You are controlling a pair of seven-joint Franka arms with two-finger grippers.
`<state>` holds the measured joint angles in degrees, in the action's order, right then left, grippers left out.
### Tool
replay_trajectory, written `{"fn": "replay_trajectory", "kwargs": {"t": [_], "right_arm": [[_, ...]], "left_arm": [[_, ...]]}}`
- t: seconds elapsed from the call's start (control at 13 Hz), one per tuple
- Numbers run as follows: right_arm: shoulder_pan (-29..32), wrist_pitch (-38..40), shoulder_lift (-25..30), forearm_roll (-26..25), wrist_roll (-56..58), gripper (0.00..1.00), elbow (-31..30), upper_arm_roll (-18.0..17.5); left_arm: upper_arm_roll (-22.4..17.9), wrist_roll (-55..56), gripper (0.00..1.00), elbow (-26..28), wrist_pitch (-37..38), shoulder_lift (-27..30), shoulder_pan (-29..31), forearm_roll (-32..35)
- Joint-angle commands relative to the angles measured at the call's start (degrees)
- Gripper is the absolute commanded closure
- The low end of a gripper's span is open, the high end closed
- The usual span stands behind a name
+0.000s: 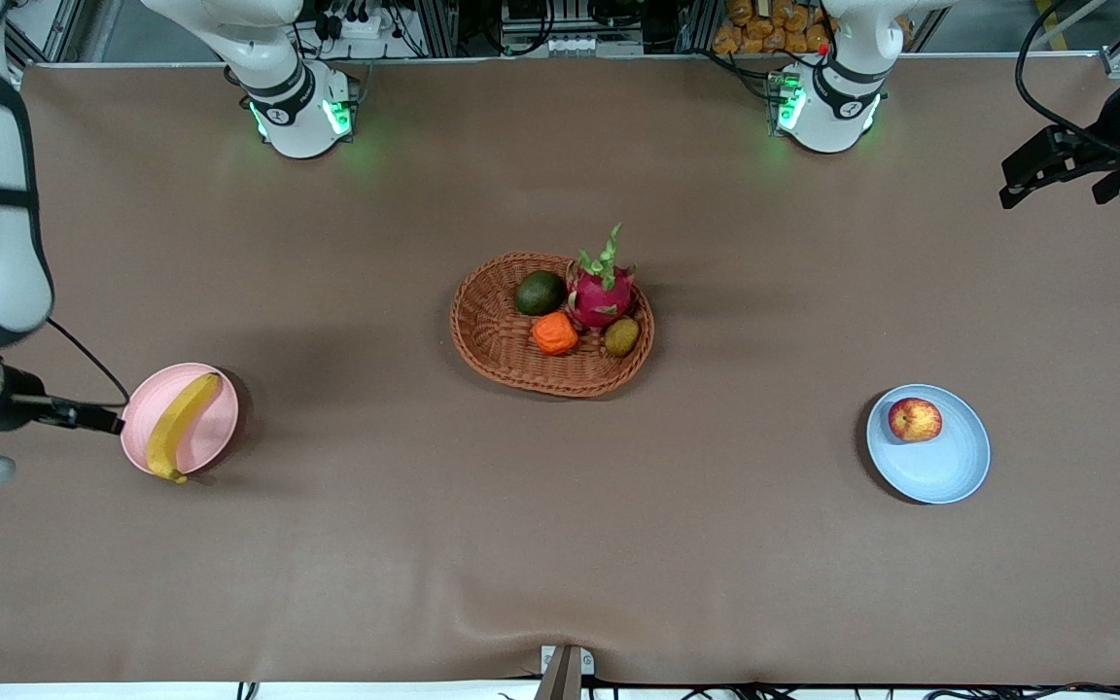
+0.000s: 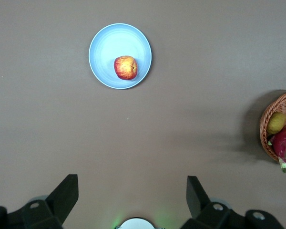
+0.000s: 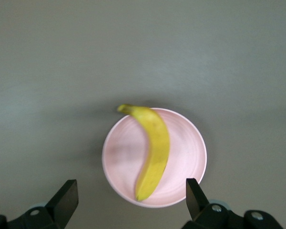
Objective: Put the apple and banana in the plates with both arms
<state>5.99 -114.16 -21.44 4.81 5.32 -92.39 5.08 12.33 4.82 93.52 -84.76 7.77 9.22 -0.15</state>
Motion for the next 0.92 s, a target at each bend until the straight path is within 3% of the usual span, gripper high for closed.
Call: {"fn": "replay_trajectory", "kwargs": {"t": [0.0, 0.38, 0.62, 0.85], "right_arm": [[-2.12, 1.64, 7.54, -1.56, 2.15, 0.0, -6.48, -0.07], [-3.26, 17.53, 17.03, -1.64, 1.36, 0.0, -4.3, -0.33], [-5.79, 28.96, 17.75, -1.82, -0.13, 0.0, 2.02, 0.1], [-8.01, 32.94, 20.02, -2.0, -4.88, 0.0, 4.59, 1.16]], "left_arm": [[0.24, -0.33, 0.0, -0.18, 1.26, 0.58, 0.53, -0.73], [0.42, -0.25, 0.0, -0.09, 1.26, 0.49, 0.45, -0.73], [0.5, -0.25, 0.0, -0.09, 1.35, 0.49, 0.45, -0.73], [0.59, -0.25, 0.0, -0.09, 1.35, 0.58, 0.45, -0.73]]}}
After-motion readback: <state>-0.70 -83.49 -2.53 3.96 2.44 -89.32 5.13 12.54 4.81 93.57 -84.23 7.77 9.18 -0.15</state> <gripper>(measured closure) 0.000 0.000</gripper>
